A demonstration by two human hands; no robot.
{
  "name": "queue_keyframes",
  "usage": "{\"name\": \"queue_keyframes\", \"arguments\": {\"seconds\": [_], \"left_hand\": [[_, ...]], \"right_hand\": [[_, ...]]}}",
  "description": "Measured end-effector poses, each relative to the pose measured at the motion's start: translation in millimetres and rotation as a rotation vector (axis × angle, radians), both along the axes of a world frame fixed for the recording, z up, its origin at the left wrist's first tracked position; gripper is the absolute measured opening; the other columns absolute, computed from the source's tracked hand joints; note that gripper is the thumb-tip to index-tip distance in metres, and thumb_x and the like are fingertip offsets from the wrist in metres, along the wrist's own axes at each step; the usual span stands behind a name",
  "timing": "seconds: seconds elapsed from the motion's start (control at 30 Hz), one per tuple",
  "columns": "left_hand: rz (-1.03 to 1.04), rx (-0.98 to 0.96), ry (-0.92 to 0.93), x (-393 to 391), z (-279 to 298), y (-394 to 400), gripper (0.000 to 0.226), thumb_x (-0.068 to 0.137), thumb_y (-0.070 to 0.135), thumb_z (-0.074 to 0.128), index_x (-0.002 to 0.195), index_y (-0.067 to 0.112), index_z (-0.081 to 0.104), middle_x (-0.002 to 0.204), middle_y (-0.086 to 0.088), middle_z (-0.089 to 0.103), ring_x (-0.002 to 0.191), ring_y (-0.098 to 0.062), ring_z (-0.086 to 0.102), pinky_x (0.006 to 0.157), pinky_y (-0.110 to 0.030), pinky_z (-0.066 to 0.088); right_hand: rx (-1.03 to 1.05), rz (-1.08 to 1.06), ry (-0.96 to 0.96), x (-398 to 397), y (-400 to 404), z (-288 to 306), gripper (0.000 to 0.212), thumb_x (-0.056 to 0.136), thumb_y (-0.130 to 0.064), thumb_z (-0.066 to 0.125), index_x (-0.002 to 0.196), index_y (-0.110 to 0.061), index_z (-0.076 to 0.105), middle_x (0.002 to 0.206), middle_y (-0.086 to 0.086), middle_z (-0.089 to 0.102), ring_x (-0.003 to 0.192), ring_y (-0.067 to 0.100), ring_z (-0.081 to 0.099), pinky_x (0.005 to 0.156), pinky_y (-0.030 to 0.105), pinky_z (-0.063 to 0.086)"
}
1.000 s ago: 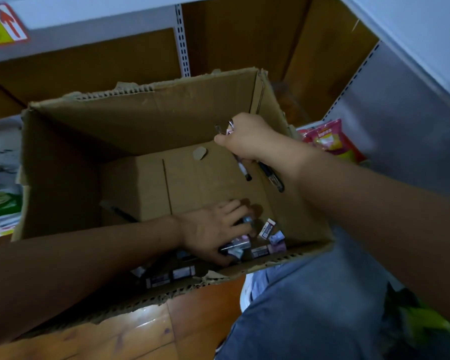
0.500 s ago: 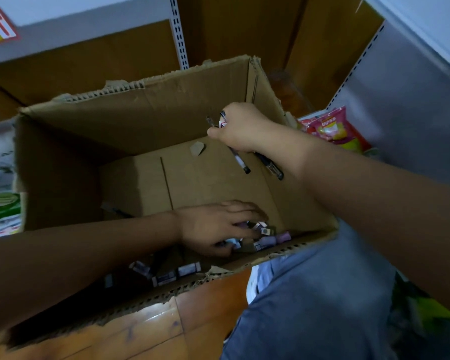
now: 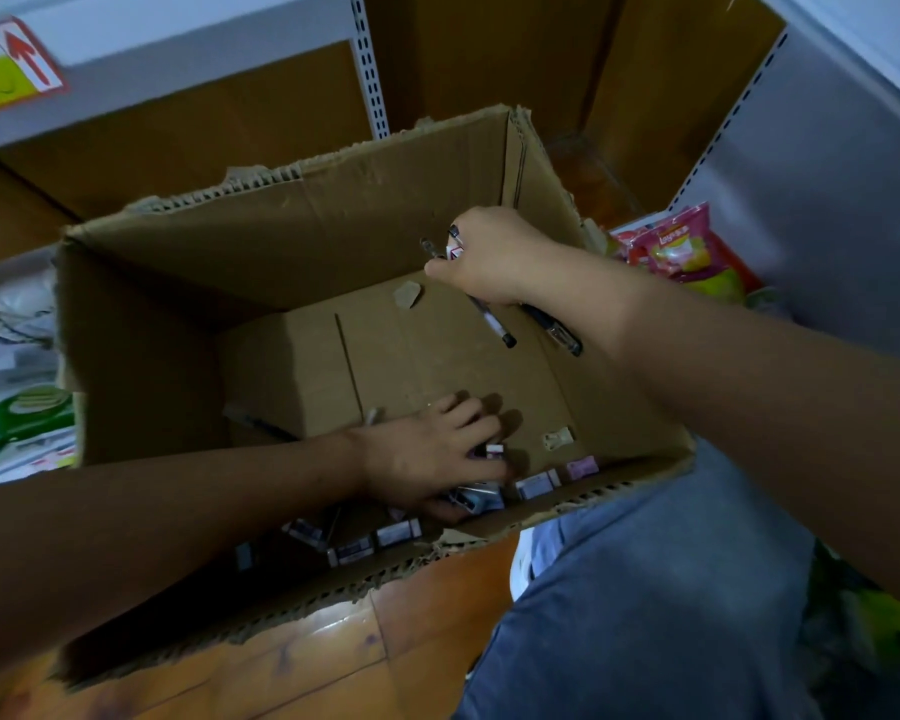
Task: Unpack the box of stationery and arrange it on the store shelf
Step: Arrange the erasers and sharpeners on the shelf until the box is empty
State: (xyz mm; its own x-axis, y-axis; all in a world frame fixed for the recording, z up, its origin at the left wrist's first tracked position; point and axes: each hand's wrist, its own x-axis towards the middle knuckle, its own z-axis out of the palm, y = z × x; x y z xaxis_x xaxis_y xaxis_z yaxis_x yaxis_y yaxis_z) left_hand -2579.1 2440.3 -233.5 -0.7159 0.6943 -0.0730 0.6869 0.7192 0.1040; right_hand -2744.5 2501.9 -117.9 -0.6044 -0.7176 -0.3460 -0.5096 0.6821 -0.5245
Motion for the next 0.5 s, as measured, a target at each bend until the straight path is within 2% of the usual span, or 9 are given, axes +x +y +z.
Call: {"name": "queue_keyframes", "arguments": {"seconds": [0.1,0.17,0.27,0.4,0.5], "left_hand": [[-0.033,-0.014,-0.026,-1,8,0,0.06,0.08,0.049,0.068,0.122,0.018,0.04,0.117,-0.017,0.049,0.1,-0.032,0.048,0.082,-0.042,0.047],[-0.035,-0.028,-0.037,0,10,-1,0.058,0.081,0.044,0.071,0.122,0.017,0.038,0.12,-0.018,0.046,0.101,-0.034,0.051,0.08,-0.043,0.05],[-0.017,-0.011,-0.007,8,11,3,0.058,0.08,0.034,0.076,0.121,0.015,0.039,0.119,-0.016,0.037,0.098,-0.036,0.057,0.068,-0.039,0.054],[-0.013,-0.066,-0.012,16,17,9,0.056,0.068,0.028,0.085,0.11,0.011,0.052,0.106,-0.013,0.052,0.082,-0.028,0.06,0.052,-0.029,0.048],[0.193,0.005,-0.236,17,34,-2,0.044,0.082,0.031,0.073,0.115,0.01,0.054,0.111,-0.013,0.056,0.094,-0.028,0.055,0.066,-0.035,0.047]], "right_hand": [[0.017,0.005,0.002,1,1,0,0.031,0.095,-0.038,0.059,0.075,-0.017,0.048,0.072,0.001,0.048,0.057,0.013,0.047,0.047,0.025,0.032],[0.014,0.01,0.008,1,1,-1,0.031,0.094,-0.038,0.059,0.075,-0.016,0.048,0.072,0.001,0.048,0.058,0.013,0.046,0.048,0.026,0.033],[0.006,0.021,0.02,1,1,-1,0.035,0.094,-0.038,0.059,0.071,-0.016,0.044,0.07,0.001,0.045,0.056,0.014,0.044,0.047,0.026,0.032],[-0.004,0.019,0.012,2,5,0,0.034,0.093,-0.037,0.059,0.071,-0.016,0.044,0.07,0.002,0.044,0.056,0.015,0.043,0.048,0.026,0.032],[-0.062,0.011,-0.027,5,8,5,0.035,0.094,-0.033,0.058,0.068,-0.015,0.044,0.064,0.001,0.043,0.052,0.015,0.042,0.048,0.026,0.032]]}}
